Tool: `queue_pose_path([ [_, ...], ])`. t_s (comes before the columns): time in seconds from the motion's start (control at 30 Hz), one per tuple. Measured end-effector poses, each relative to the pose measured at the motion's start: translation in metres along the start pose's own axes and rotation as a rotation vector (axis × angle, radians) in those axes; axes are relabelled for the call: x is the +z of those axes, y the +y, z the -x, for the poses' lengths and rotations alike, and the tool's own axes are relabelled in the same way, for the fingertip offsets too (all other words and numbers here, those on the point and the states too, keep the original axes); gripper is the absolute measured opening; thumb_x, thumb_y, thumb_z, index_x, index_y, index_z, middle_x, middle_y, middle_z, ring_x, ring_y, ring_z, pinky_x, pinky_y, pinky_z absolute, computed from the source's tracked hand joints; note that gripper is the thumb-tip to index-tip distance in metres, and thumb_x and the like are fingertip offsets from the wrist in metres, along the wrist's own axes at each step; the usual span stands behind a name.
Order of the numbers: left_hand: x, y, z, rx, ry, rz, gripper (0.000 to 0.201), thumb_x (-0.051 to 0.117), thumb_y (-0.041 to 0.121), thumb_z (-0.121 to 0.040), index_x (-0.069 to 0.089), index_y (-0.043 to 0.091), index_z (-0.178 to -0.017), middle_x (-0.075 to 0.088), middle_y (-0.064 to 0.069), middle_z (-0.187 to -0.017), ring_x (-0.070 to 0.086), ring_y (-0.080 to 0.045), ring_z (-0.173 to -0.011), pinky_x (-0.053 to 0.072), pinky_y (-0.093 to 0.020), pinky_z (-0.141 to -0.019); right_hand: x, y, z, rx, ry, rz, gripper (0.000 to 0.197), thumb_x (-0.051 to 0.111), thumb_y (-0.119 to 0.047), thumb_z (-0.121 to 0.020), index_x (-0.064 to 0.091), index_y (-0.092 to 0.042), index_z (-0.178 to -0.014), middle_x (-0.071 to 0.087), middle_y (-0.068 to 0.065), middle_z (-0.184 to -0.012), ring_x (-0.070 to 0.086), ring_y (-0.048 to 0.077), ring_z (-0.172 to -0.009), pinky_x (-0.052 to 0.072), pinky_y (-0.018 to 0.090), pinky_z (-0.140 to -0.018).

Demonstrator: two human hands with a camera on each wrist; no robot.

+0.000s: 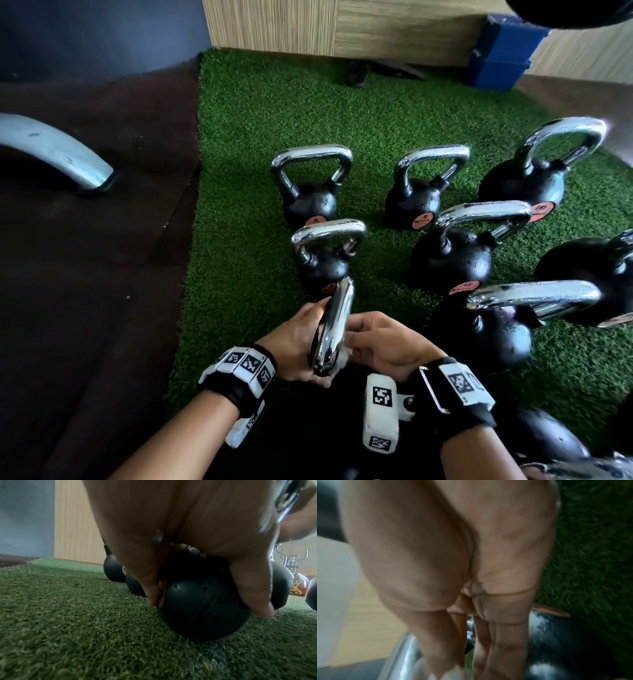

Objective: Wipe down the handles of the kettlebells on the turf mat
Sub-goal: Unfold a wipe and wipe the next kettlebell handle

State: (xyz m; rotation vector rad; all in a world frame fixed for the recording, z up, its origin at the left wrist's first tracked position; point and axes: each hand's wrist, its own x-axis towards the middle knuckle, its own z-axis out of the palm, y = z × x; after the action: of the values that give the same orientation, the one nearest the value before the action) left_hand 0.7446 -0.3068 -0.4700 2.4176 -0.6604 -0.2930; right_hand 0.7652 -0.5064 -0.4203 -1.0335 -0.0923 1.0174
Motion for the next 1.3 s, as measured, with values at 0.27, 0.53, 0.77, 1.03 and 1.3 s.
queue_pose_path([
  [0.27,0.004,-0.001,-0.008,-0.039,-0.081,-0.144,0.122,0.092,0.054,-0.056,0.027,0.038,-0.157,0.012,0.003,-0.163,0.016,-0.022,-0.151,0.024,-0.035,-0.126,-0.002,0.017,-0.005,-0.049,0.077,-0.288,0.032,0.07,0.003,-0.076,0.063,0.007,-0.106,0.071,0.019,-0.092,0.073,0.023,-0.079,0.06,0.028,-0.078],
  [0.53,-0.004,0.003,0.002,0.055,-0.014,-0.03,0.106,0.096,0.042,-0.06,0.044,0.023,-0.151,0.023,-0.009,-0.162,0.017,-0.03,-0.151,0.023,-0.044,-0.125,0.005,0.016,-0.005,-0.22,0.163,-0.284,0.024,0.062,0.02,-0.07,0.064,-0.004,-0.07,0.071,0.02,-0.078,0.073,0.027,-0.067,0.062,0.03,-0.059],
  [0.77,-0.011,0.012,0.0,0.141,0.072,0.036,0.114,0.098,0.038,-0.054,0.036,0.032,-0.15,0.024,0.016,-0.154,-0.002,0.022,-0.138,0.01,-0.018,-0.121,0.009,0.016,-0.014,-0.45,0.29,-0.165,0.031,0.071,0.021,-0.064,0.055,-0.005,-0.068,0.074,0.018,-0.08,0.075,0.028,-0.074,0.061,0.032,-0.06],
  [1.03,-0.009,0.015,0.007,0.02,0.034,0.088,0.095,0.099,0.031,-0.058,0.056,0.006,-0.139,0.03,-0.009,-0.156,0.029,-0.03,-0.142,0.02,-0.027,-0.123,0.001,0.009,-0.02,-0.563,0.62,0.183,0.028,0.087,-0.002,-0.059,0.064,-0.017,-0.064,0.074,0.022,-0.085,0.073,0.034,-0.08,0.059,0.039,-0.072],
  [1.3,-0.009,0.02,0.007,-0.023,0.012,0.096,0.112,0.098,0.03,-0.059,0.039,0.009,-0.151,0.031,-0.009,-0.154,0.026,-0.027,-0.143,0.023,-0.03,-0.124,0.012,0.008,-0.027,-0.451,0.938,0.338,0.026,0.081,-0.023,-0.057,0.055,-0.021,-0.057,0.058,0.007,-0.06,0.048,0.017,-0.057,0.042,0.035,-0.057],
])
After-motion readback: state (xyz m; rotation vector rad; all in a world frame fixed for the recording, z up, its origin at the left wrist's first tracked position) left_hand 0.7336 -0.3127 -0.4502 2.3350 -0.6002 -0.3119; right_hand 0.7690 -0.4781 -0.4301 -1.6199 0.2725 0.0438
